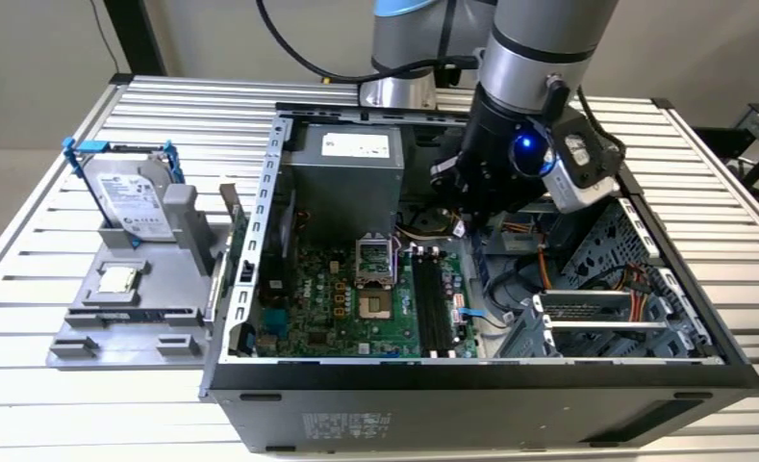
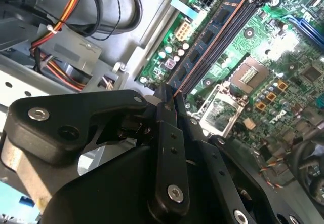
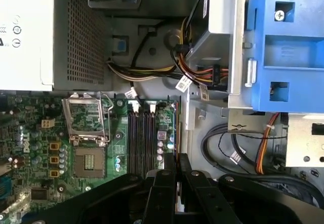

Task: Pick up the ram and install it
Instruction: 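Insert the ram into the slot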

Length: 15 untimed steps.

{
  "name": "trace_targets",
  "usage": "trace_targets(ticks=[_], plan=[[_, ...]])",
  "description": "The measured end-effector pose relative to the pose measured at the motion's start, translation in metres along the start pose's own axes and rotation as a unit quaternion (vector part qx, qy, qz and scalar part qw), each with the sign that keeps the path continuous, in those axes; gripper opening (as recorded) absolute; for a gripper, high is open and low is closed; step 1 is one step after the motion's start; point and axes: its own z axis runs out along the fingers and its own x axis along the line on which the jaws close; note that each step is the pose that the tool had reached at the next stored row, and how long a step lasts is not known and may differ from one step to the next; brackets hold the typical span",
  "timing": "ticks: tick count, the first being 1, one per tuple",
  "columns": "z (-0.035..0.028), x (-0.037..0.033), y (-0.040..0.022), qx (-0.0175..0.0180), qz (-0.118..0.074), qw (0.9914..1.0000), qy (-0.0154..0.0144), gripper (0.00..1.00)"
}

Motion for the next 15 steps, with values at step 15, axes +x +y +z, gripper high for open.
trace_targets(ticks=[15], plan=[[0.0261, 0.0029, -0.0067, 0.0004, 0.000, 1.00000, 0.0000, 0.00]])
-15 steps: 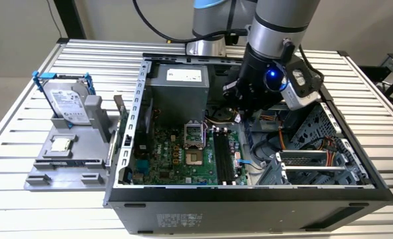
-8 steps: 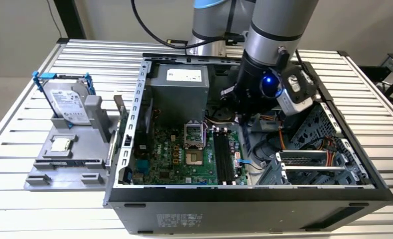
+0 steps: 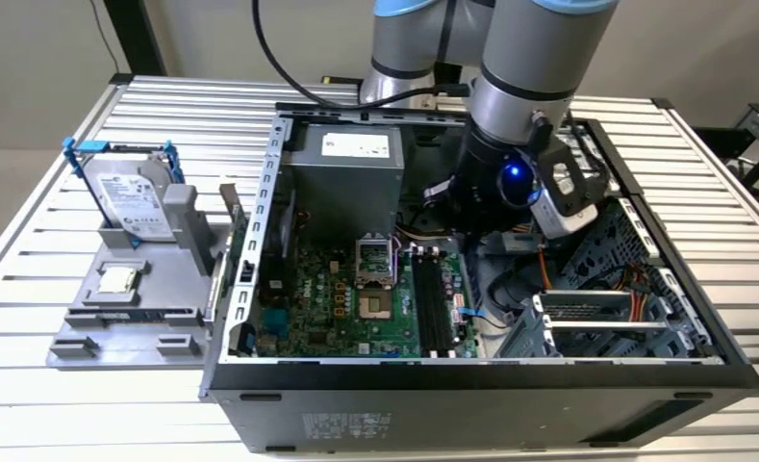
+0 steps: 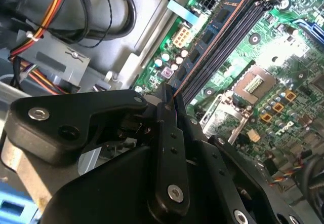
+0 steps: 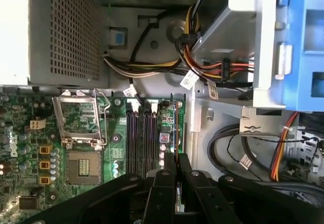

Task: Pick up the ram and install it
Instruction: 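Insert the ram into the slot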

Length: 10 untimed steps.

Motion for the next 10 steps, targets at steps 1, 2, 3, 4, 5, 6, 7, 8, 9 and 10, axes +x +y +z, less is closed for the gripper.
trace_targets(ticks=[1, 2, 3, 4, 5, 6, 7, 8, 9, 10], plan=[[0.0018, 0.0001, -0.0014, -0.0001, 0.000, 1.00000, 0.0000, 0.00], [0.0031, 0.0002, -0.0029, -0.0001, 0.000, 1.00000, 0.0000, 0.00], [0.0041, 0.0003, -0.0040, -0.0001, 0.000, 1.00000, 0.0000, 0.00], [0.0048, 0.0005, -0.0047, -0.0001, 0.000, 1.00000, 0.0000, 0.00], [0.0052, 0.0008, -0.0055, -0.0001, 0.000, 1.00000, 0.0000, 0.00], [0.0055, 0.0012, -0.0064, -0.0001, 0.000, 1.00000, 0.0000, 0.00], [0.0059, 0.0020, -0.0069, -0.0002, 0.000, 1.00000, 0.0000, 0.00], [0.0065, 0.0031, -0.0073, -0.0002, 0.000, 1.00000, 0.0000, 0.00], [0.0069, 0.0045, -0.0076, -0.0002, 0.000, 1.00000, 0.0000, 0.00], [0.0073, 0.0059, -0.0079, -0.0001, 0.000, 1.00000, 0.0000, 0.00]])
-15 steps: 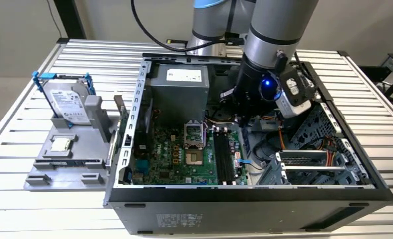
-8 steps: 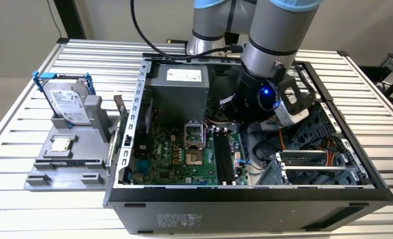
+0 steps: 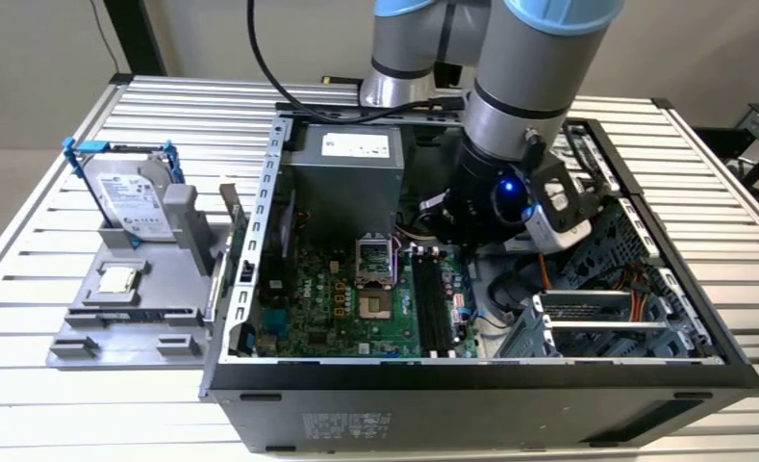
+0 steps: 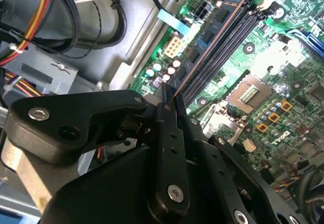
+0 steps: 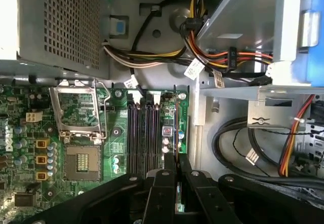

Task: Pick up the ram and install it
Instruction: 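Insert the ram into the slot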

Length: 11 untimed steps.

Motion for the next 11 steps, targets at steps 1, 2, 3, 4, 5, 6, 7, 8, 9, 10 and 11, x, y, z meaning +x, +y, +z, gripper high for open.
trace_targets(ticks=[1, 2, 3, 4, 5, 6, 7, 8, 9, 10, 11], plan=[[0.0004, 0.0006, -0.0002, 0.0000, 0.000, 1.00000, 0.0000, 0.00], [0.0005, 0.0006, -0.0003, 0.0001, 0.000, 1.00000, 0.0000, 0.00], [0.0005, 0.0006, -0.0003, 0.0002, 0.000, 1.00000, 0.0001, 0.00], [0.0005, 0.0006, -0.0003, 0.0002, 0.000, 1.00000, 0.0003, 0.00], [0.0005, 0.0006, -0.0003, 0.0003, 0.000, 1.00000, 0.0004, 0.00], [0.0006, 0.0006, -0.0004, 0.0003, 0.000, 1.00000, 0.0004, 0.00], [0.0012, 0.0007, -0.0005, 0.0001, 0.000, 1.00000, 0.0004, 0.00], [0.0021, 0.0008, -0.0010, 0.0002, 0.000, 1.00000, 0.0004, 0.00], [0.0032, 0.0009, -0.0015, 0.0002, 0.000, 1.00000, 0.0004, 0.00], [0.0045, 0.0011, -0.0020, 0.0002, 0.000, 1.00000, 0.0004, 0.00], [0.0056, 0.0013, -0.0024, 0.0002, 0.000, 1.00000, 0.0004, 0.00]])
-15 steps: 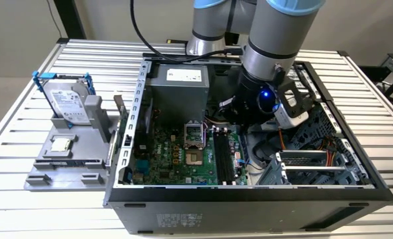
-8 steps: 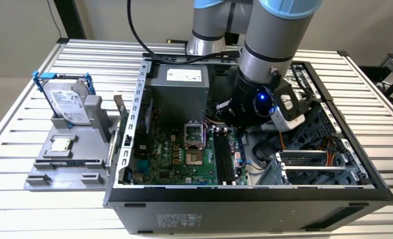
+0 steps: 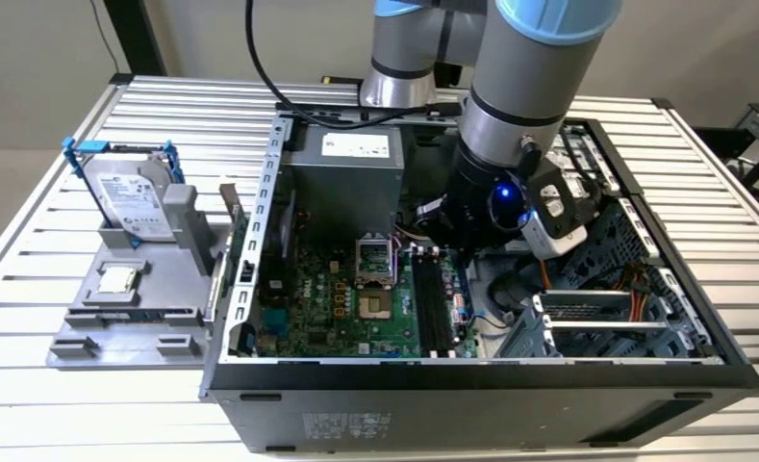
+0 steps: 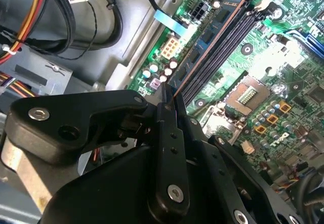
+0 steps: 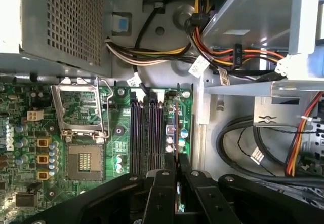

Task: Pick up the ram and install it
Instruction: 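Insert the ram into the slot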

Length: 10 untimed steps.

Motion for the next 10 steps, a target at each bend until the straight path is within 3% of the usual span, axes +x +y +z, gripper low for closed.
trace_targets(ticks=[10], plan=[[0.0112, 0.0038, -0.0014, 0.0007, 0.000, 1.00000, 0.0000, 0.00]])
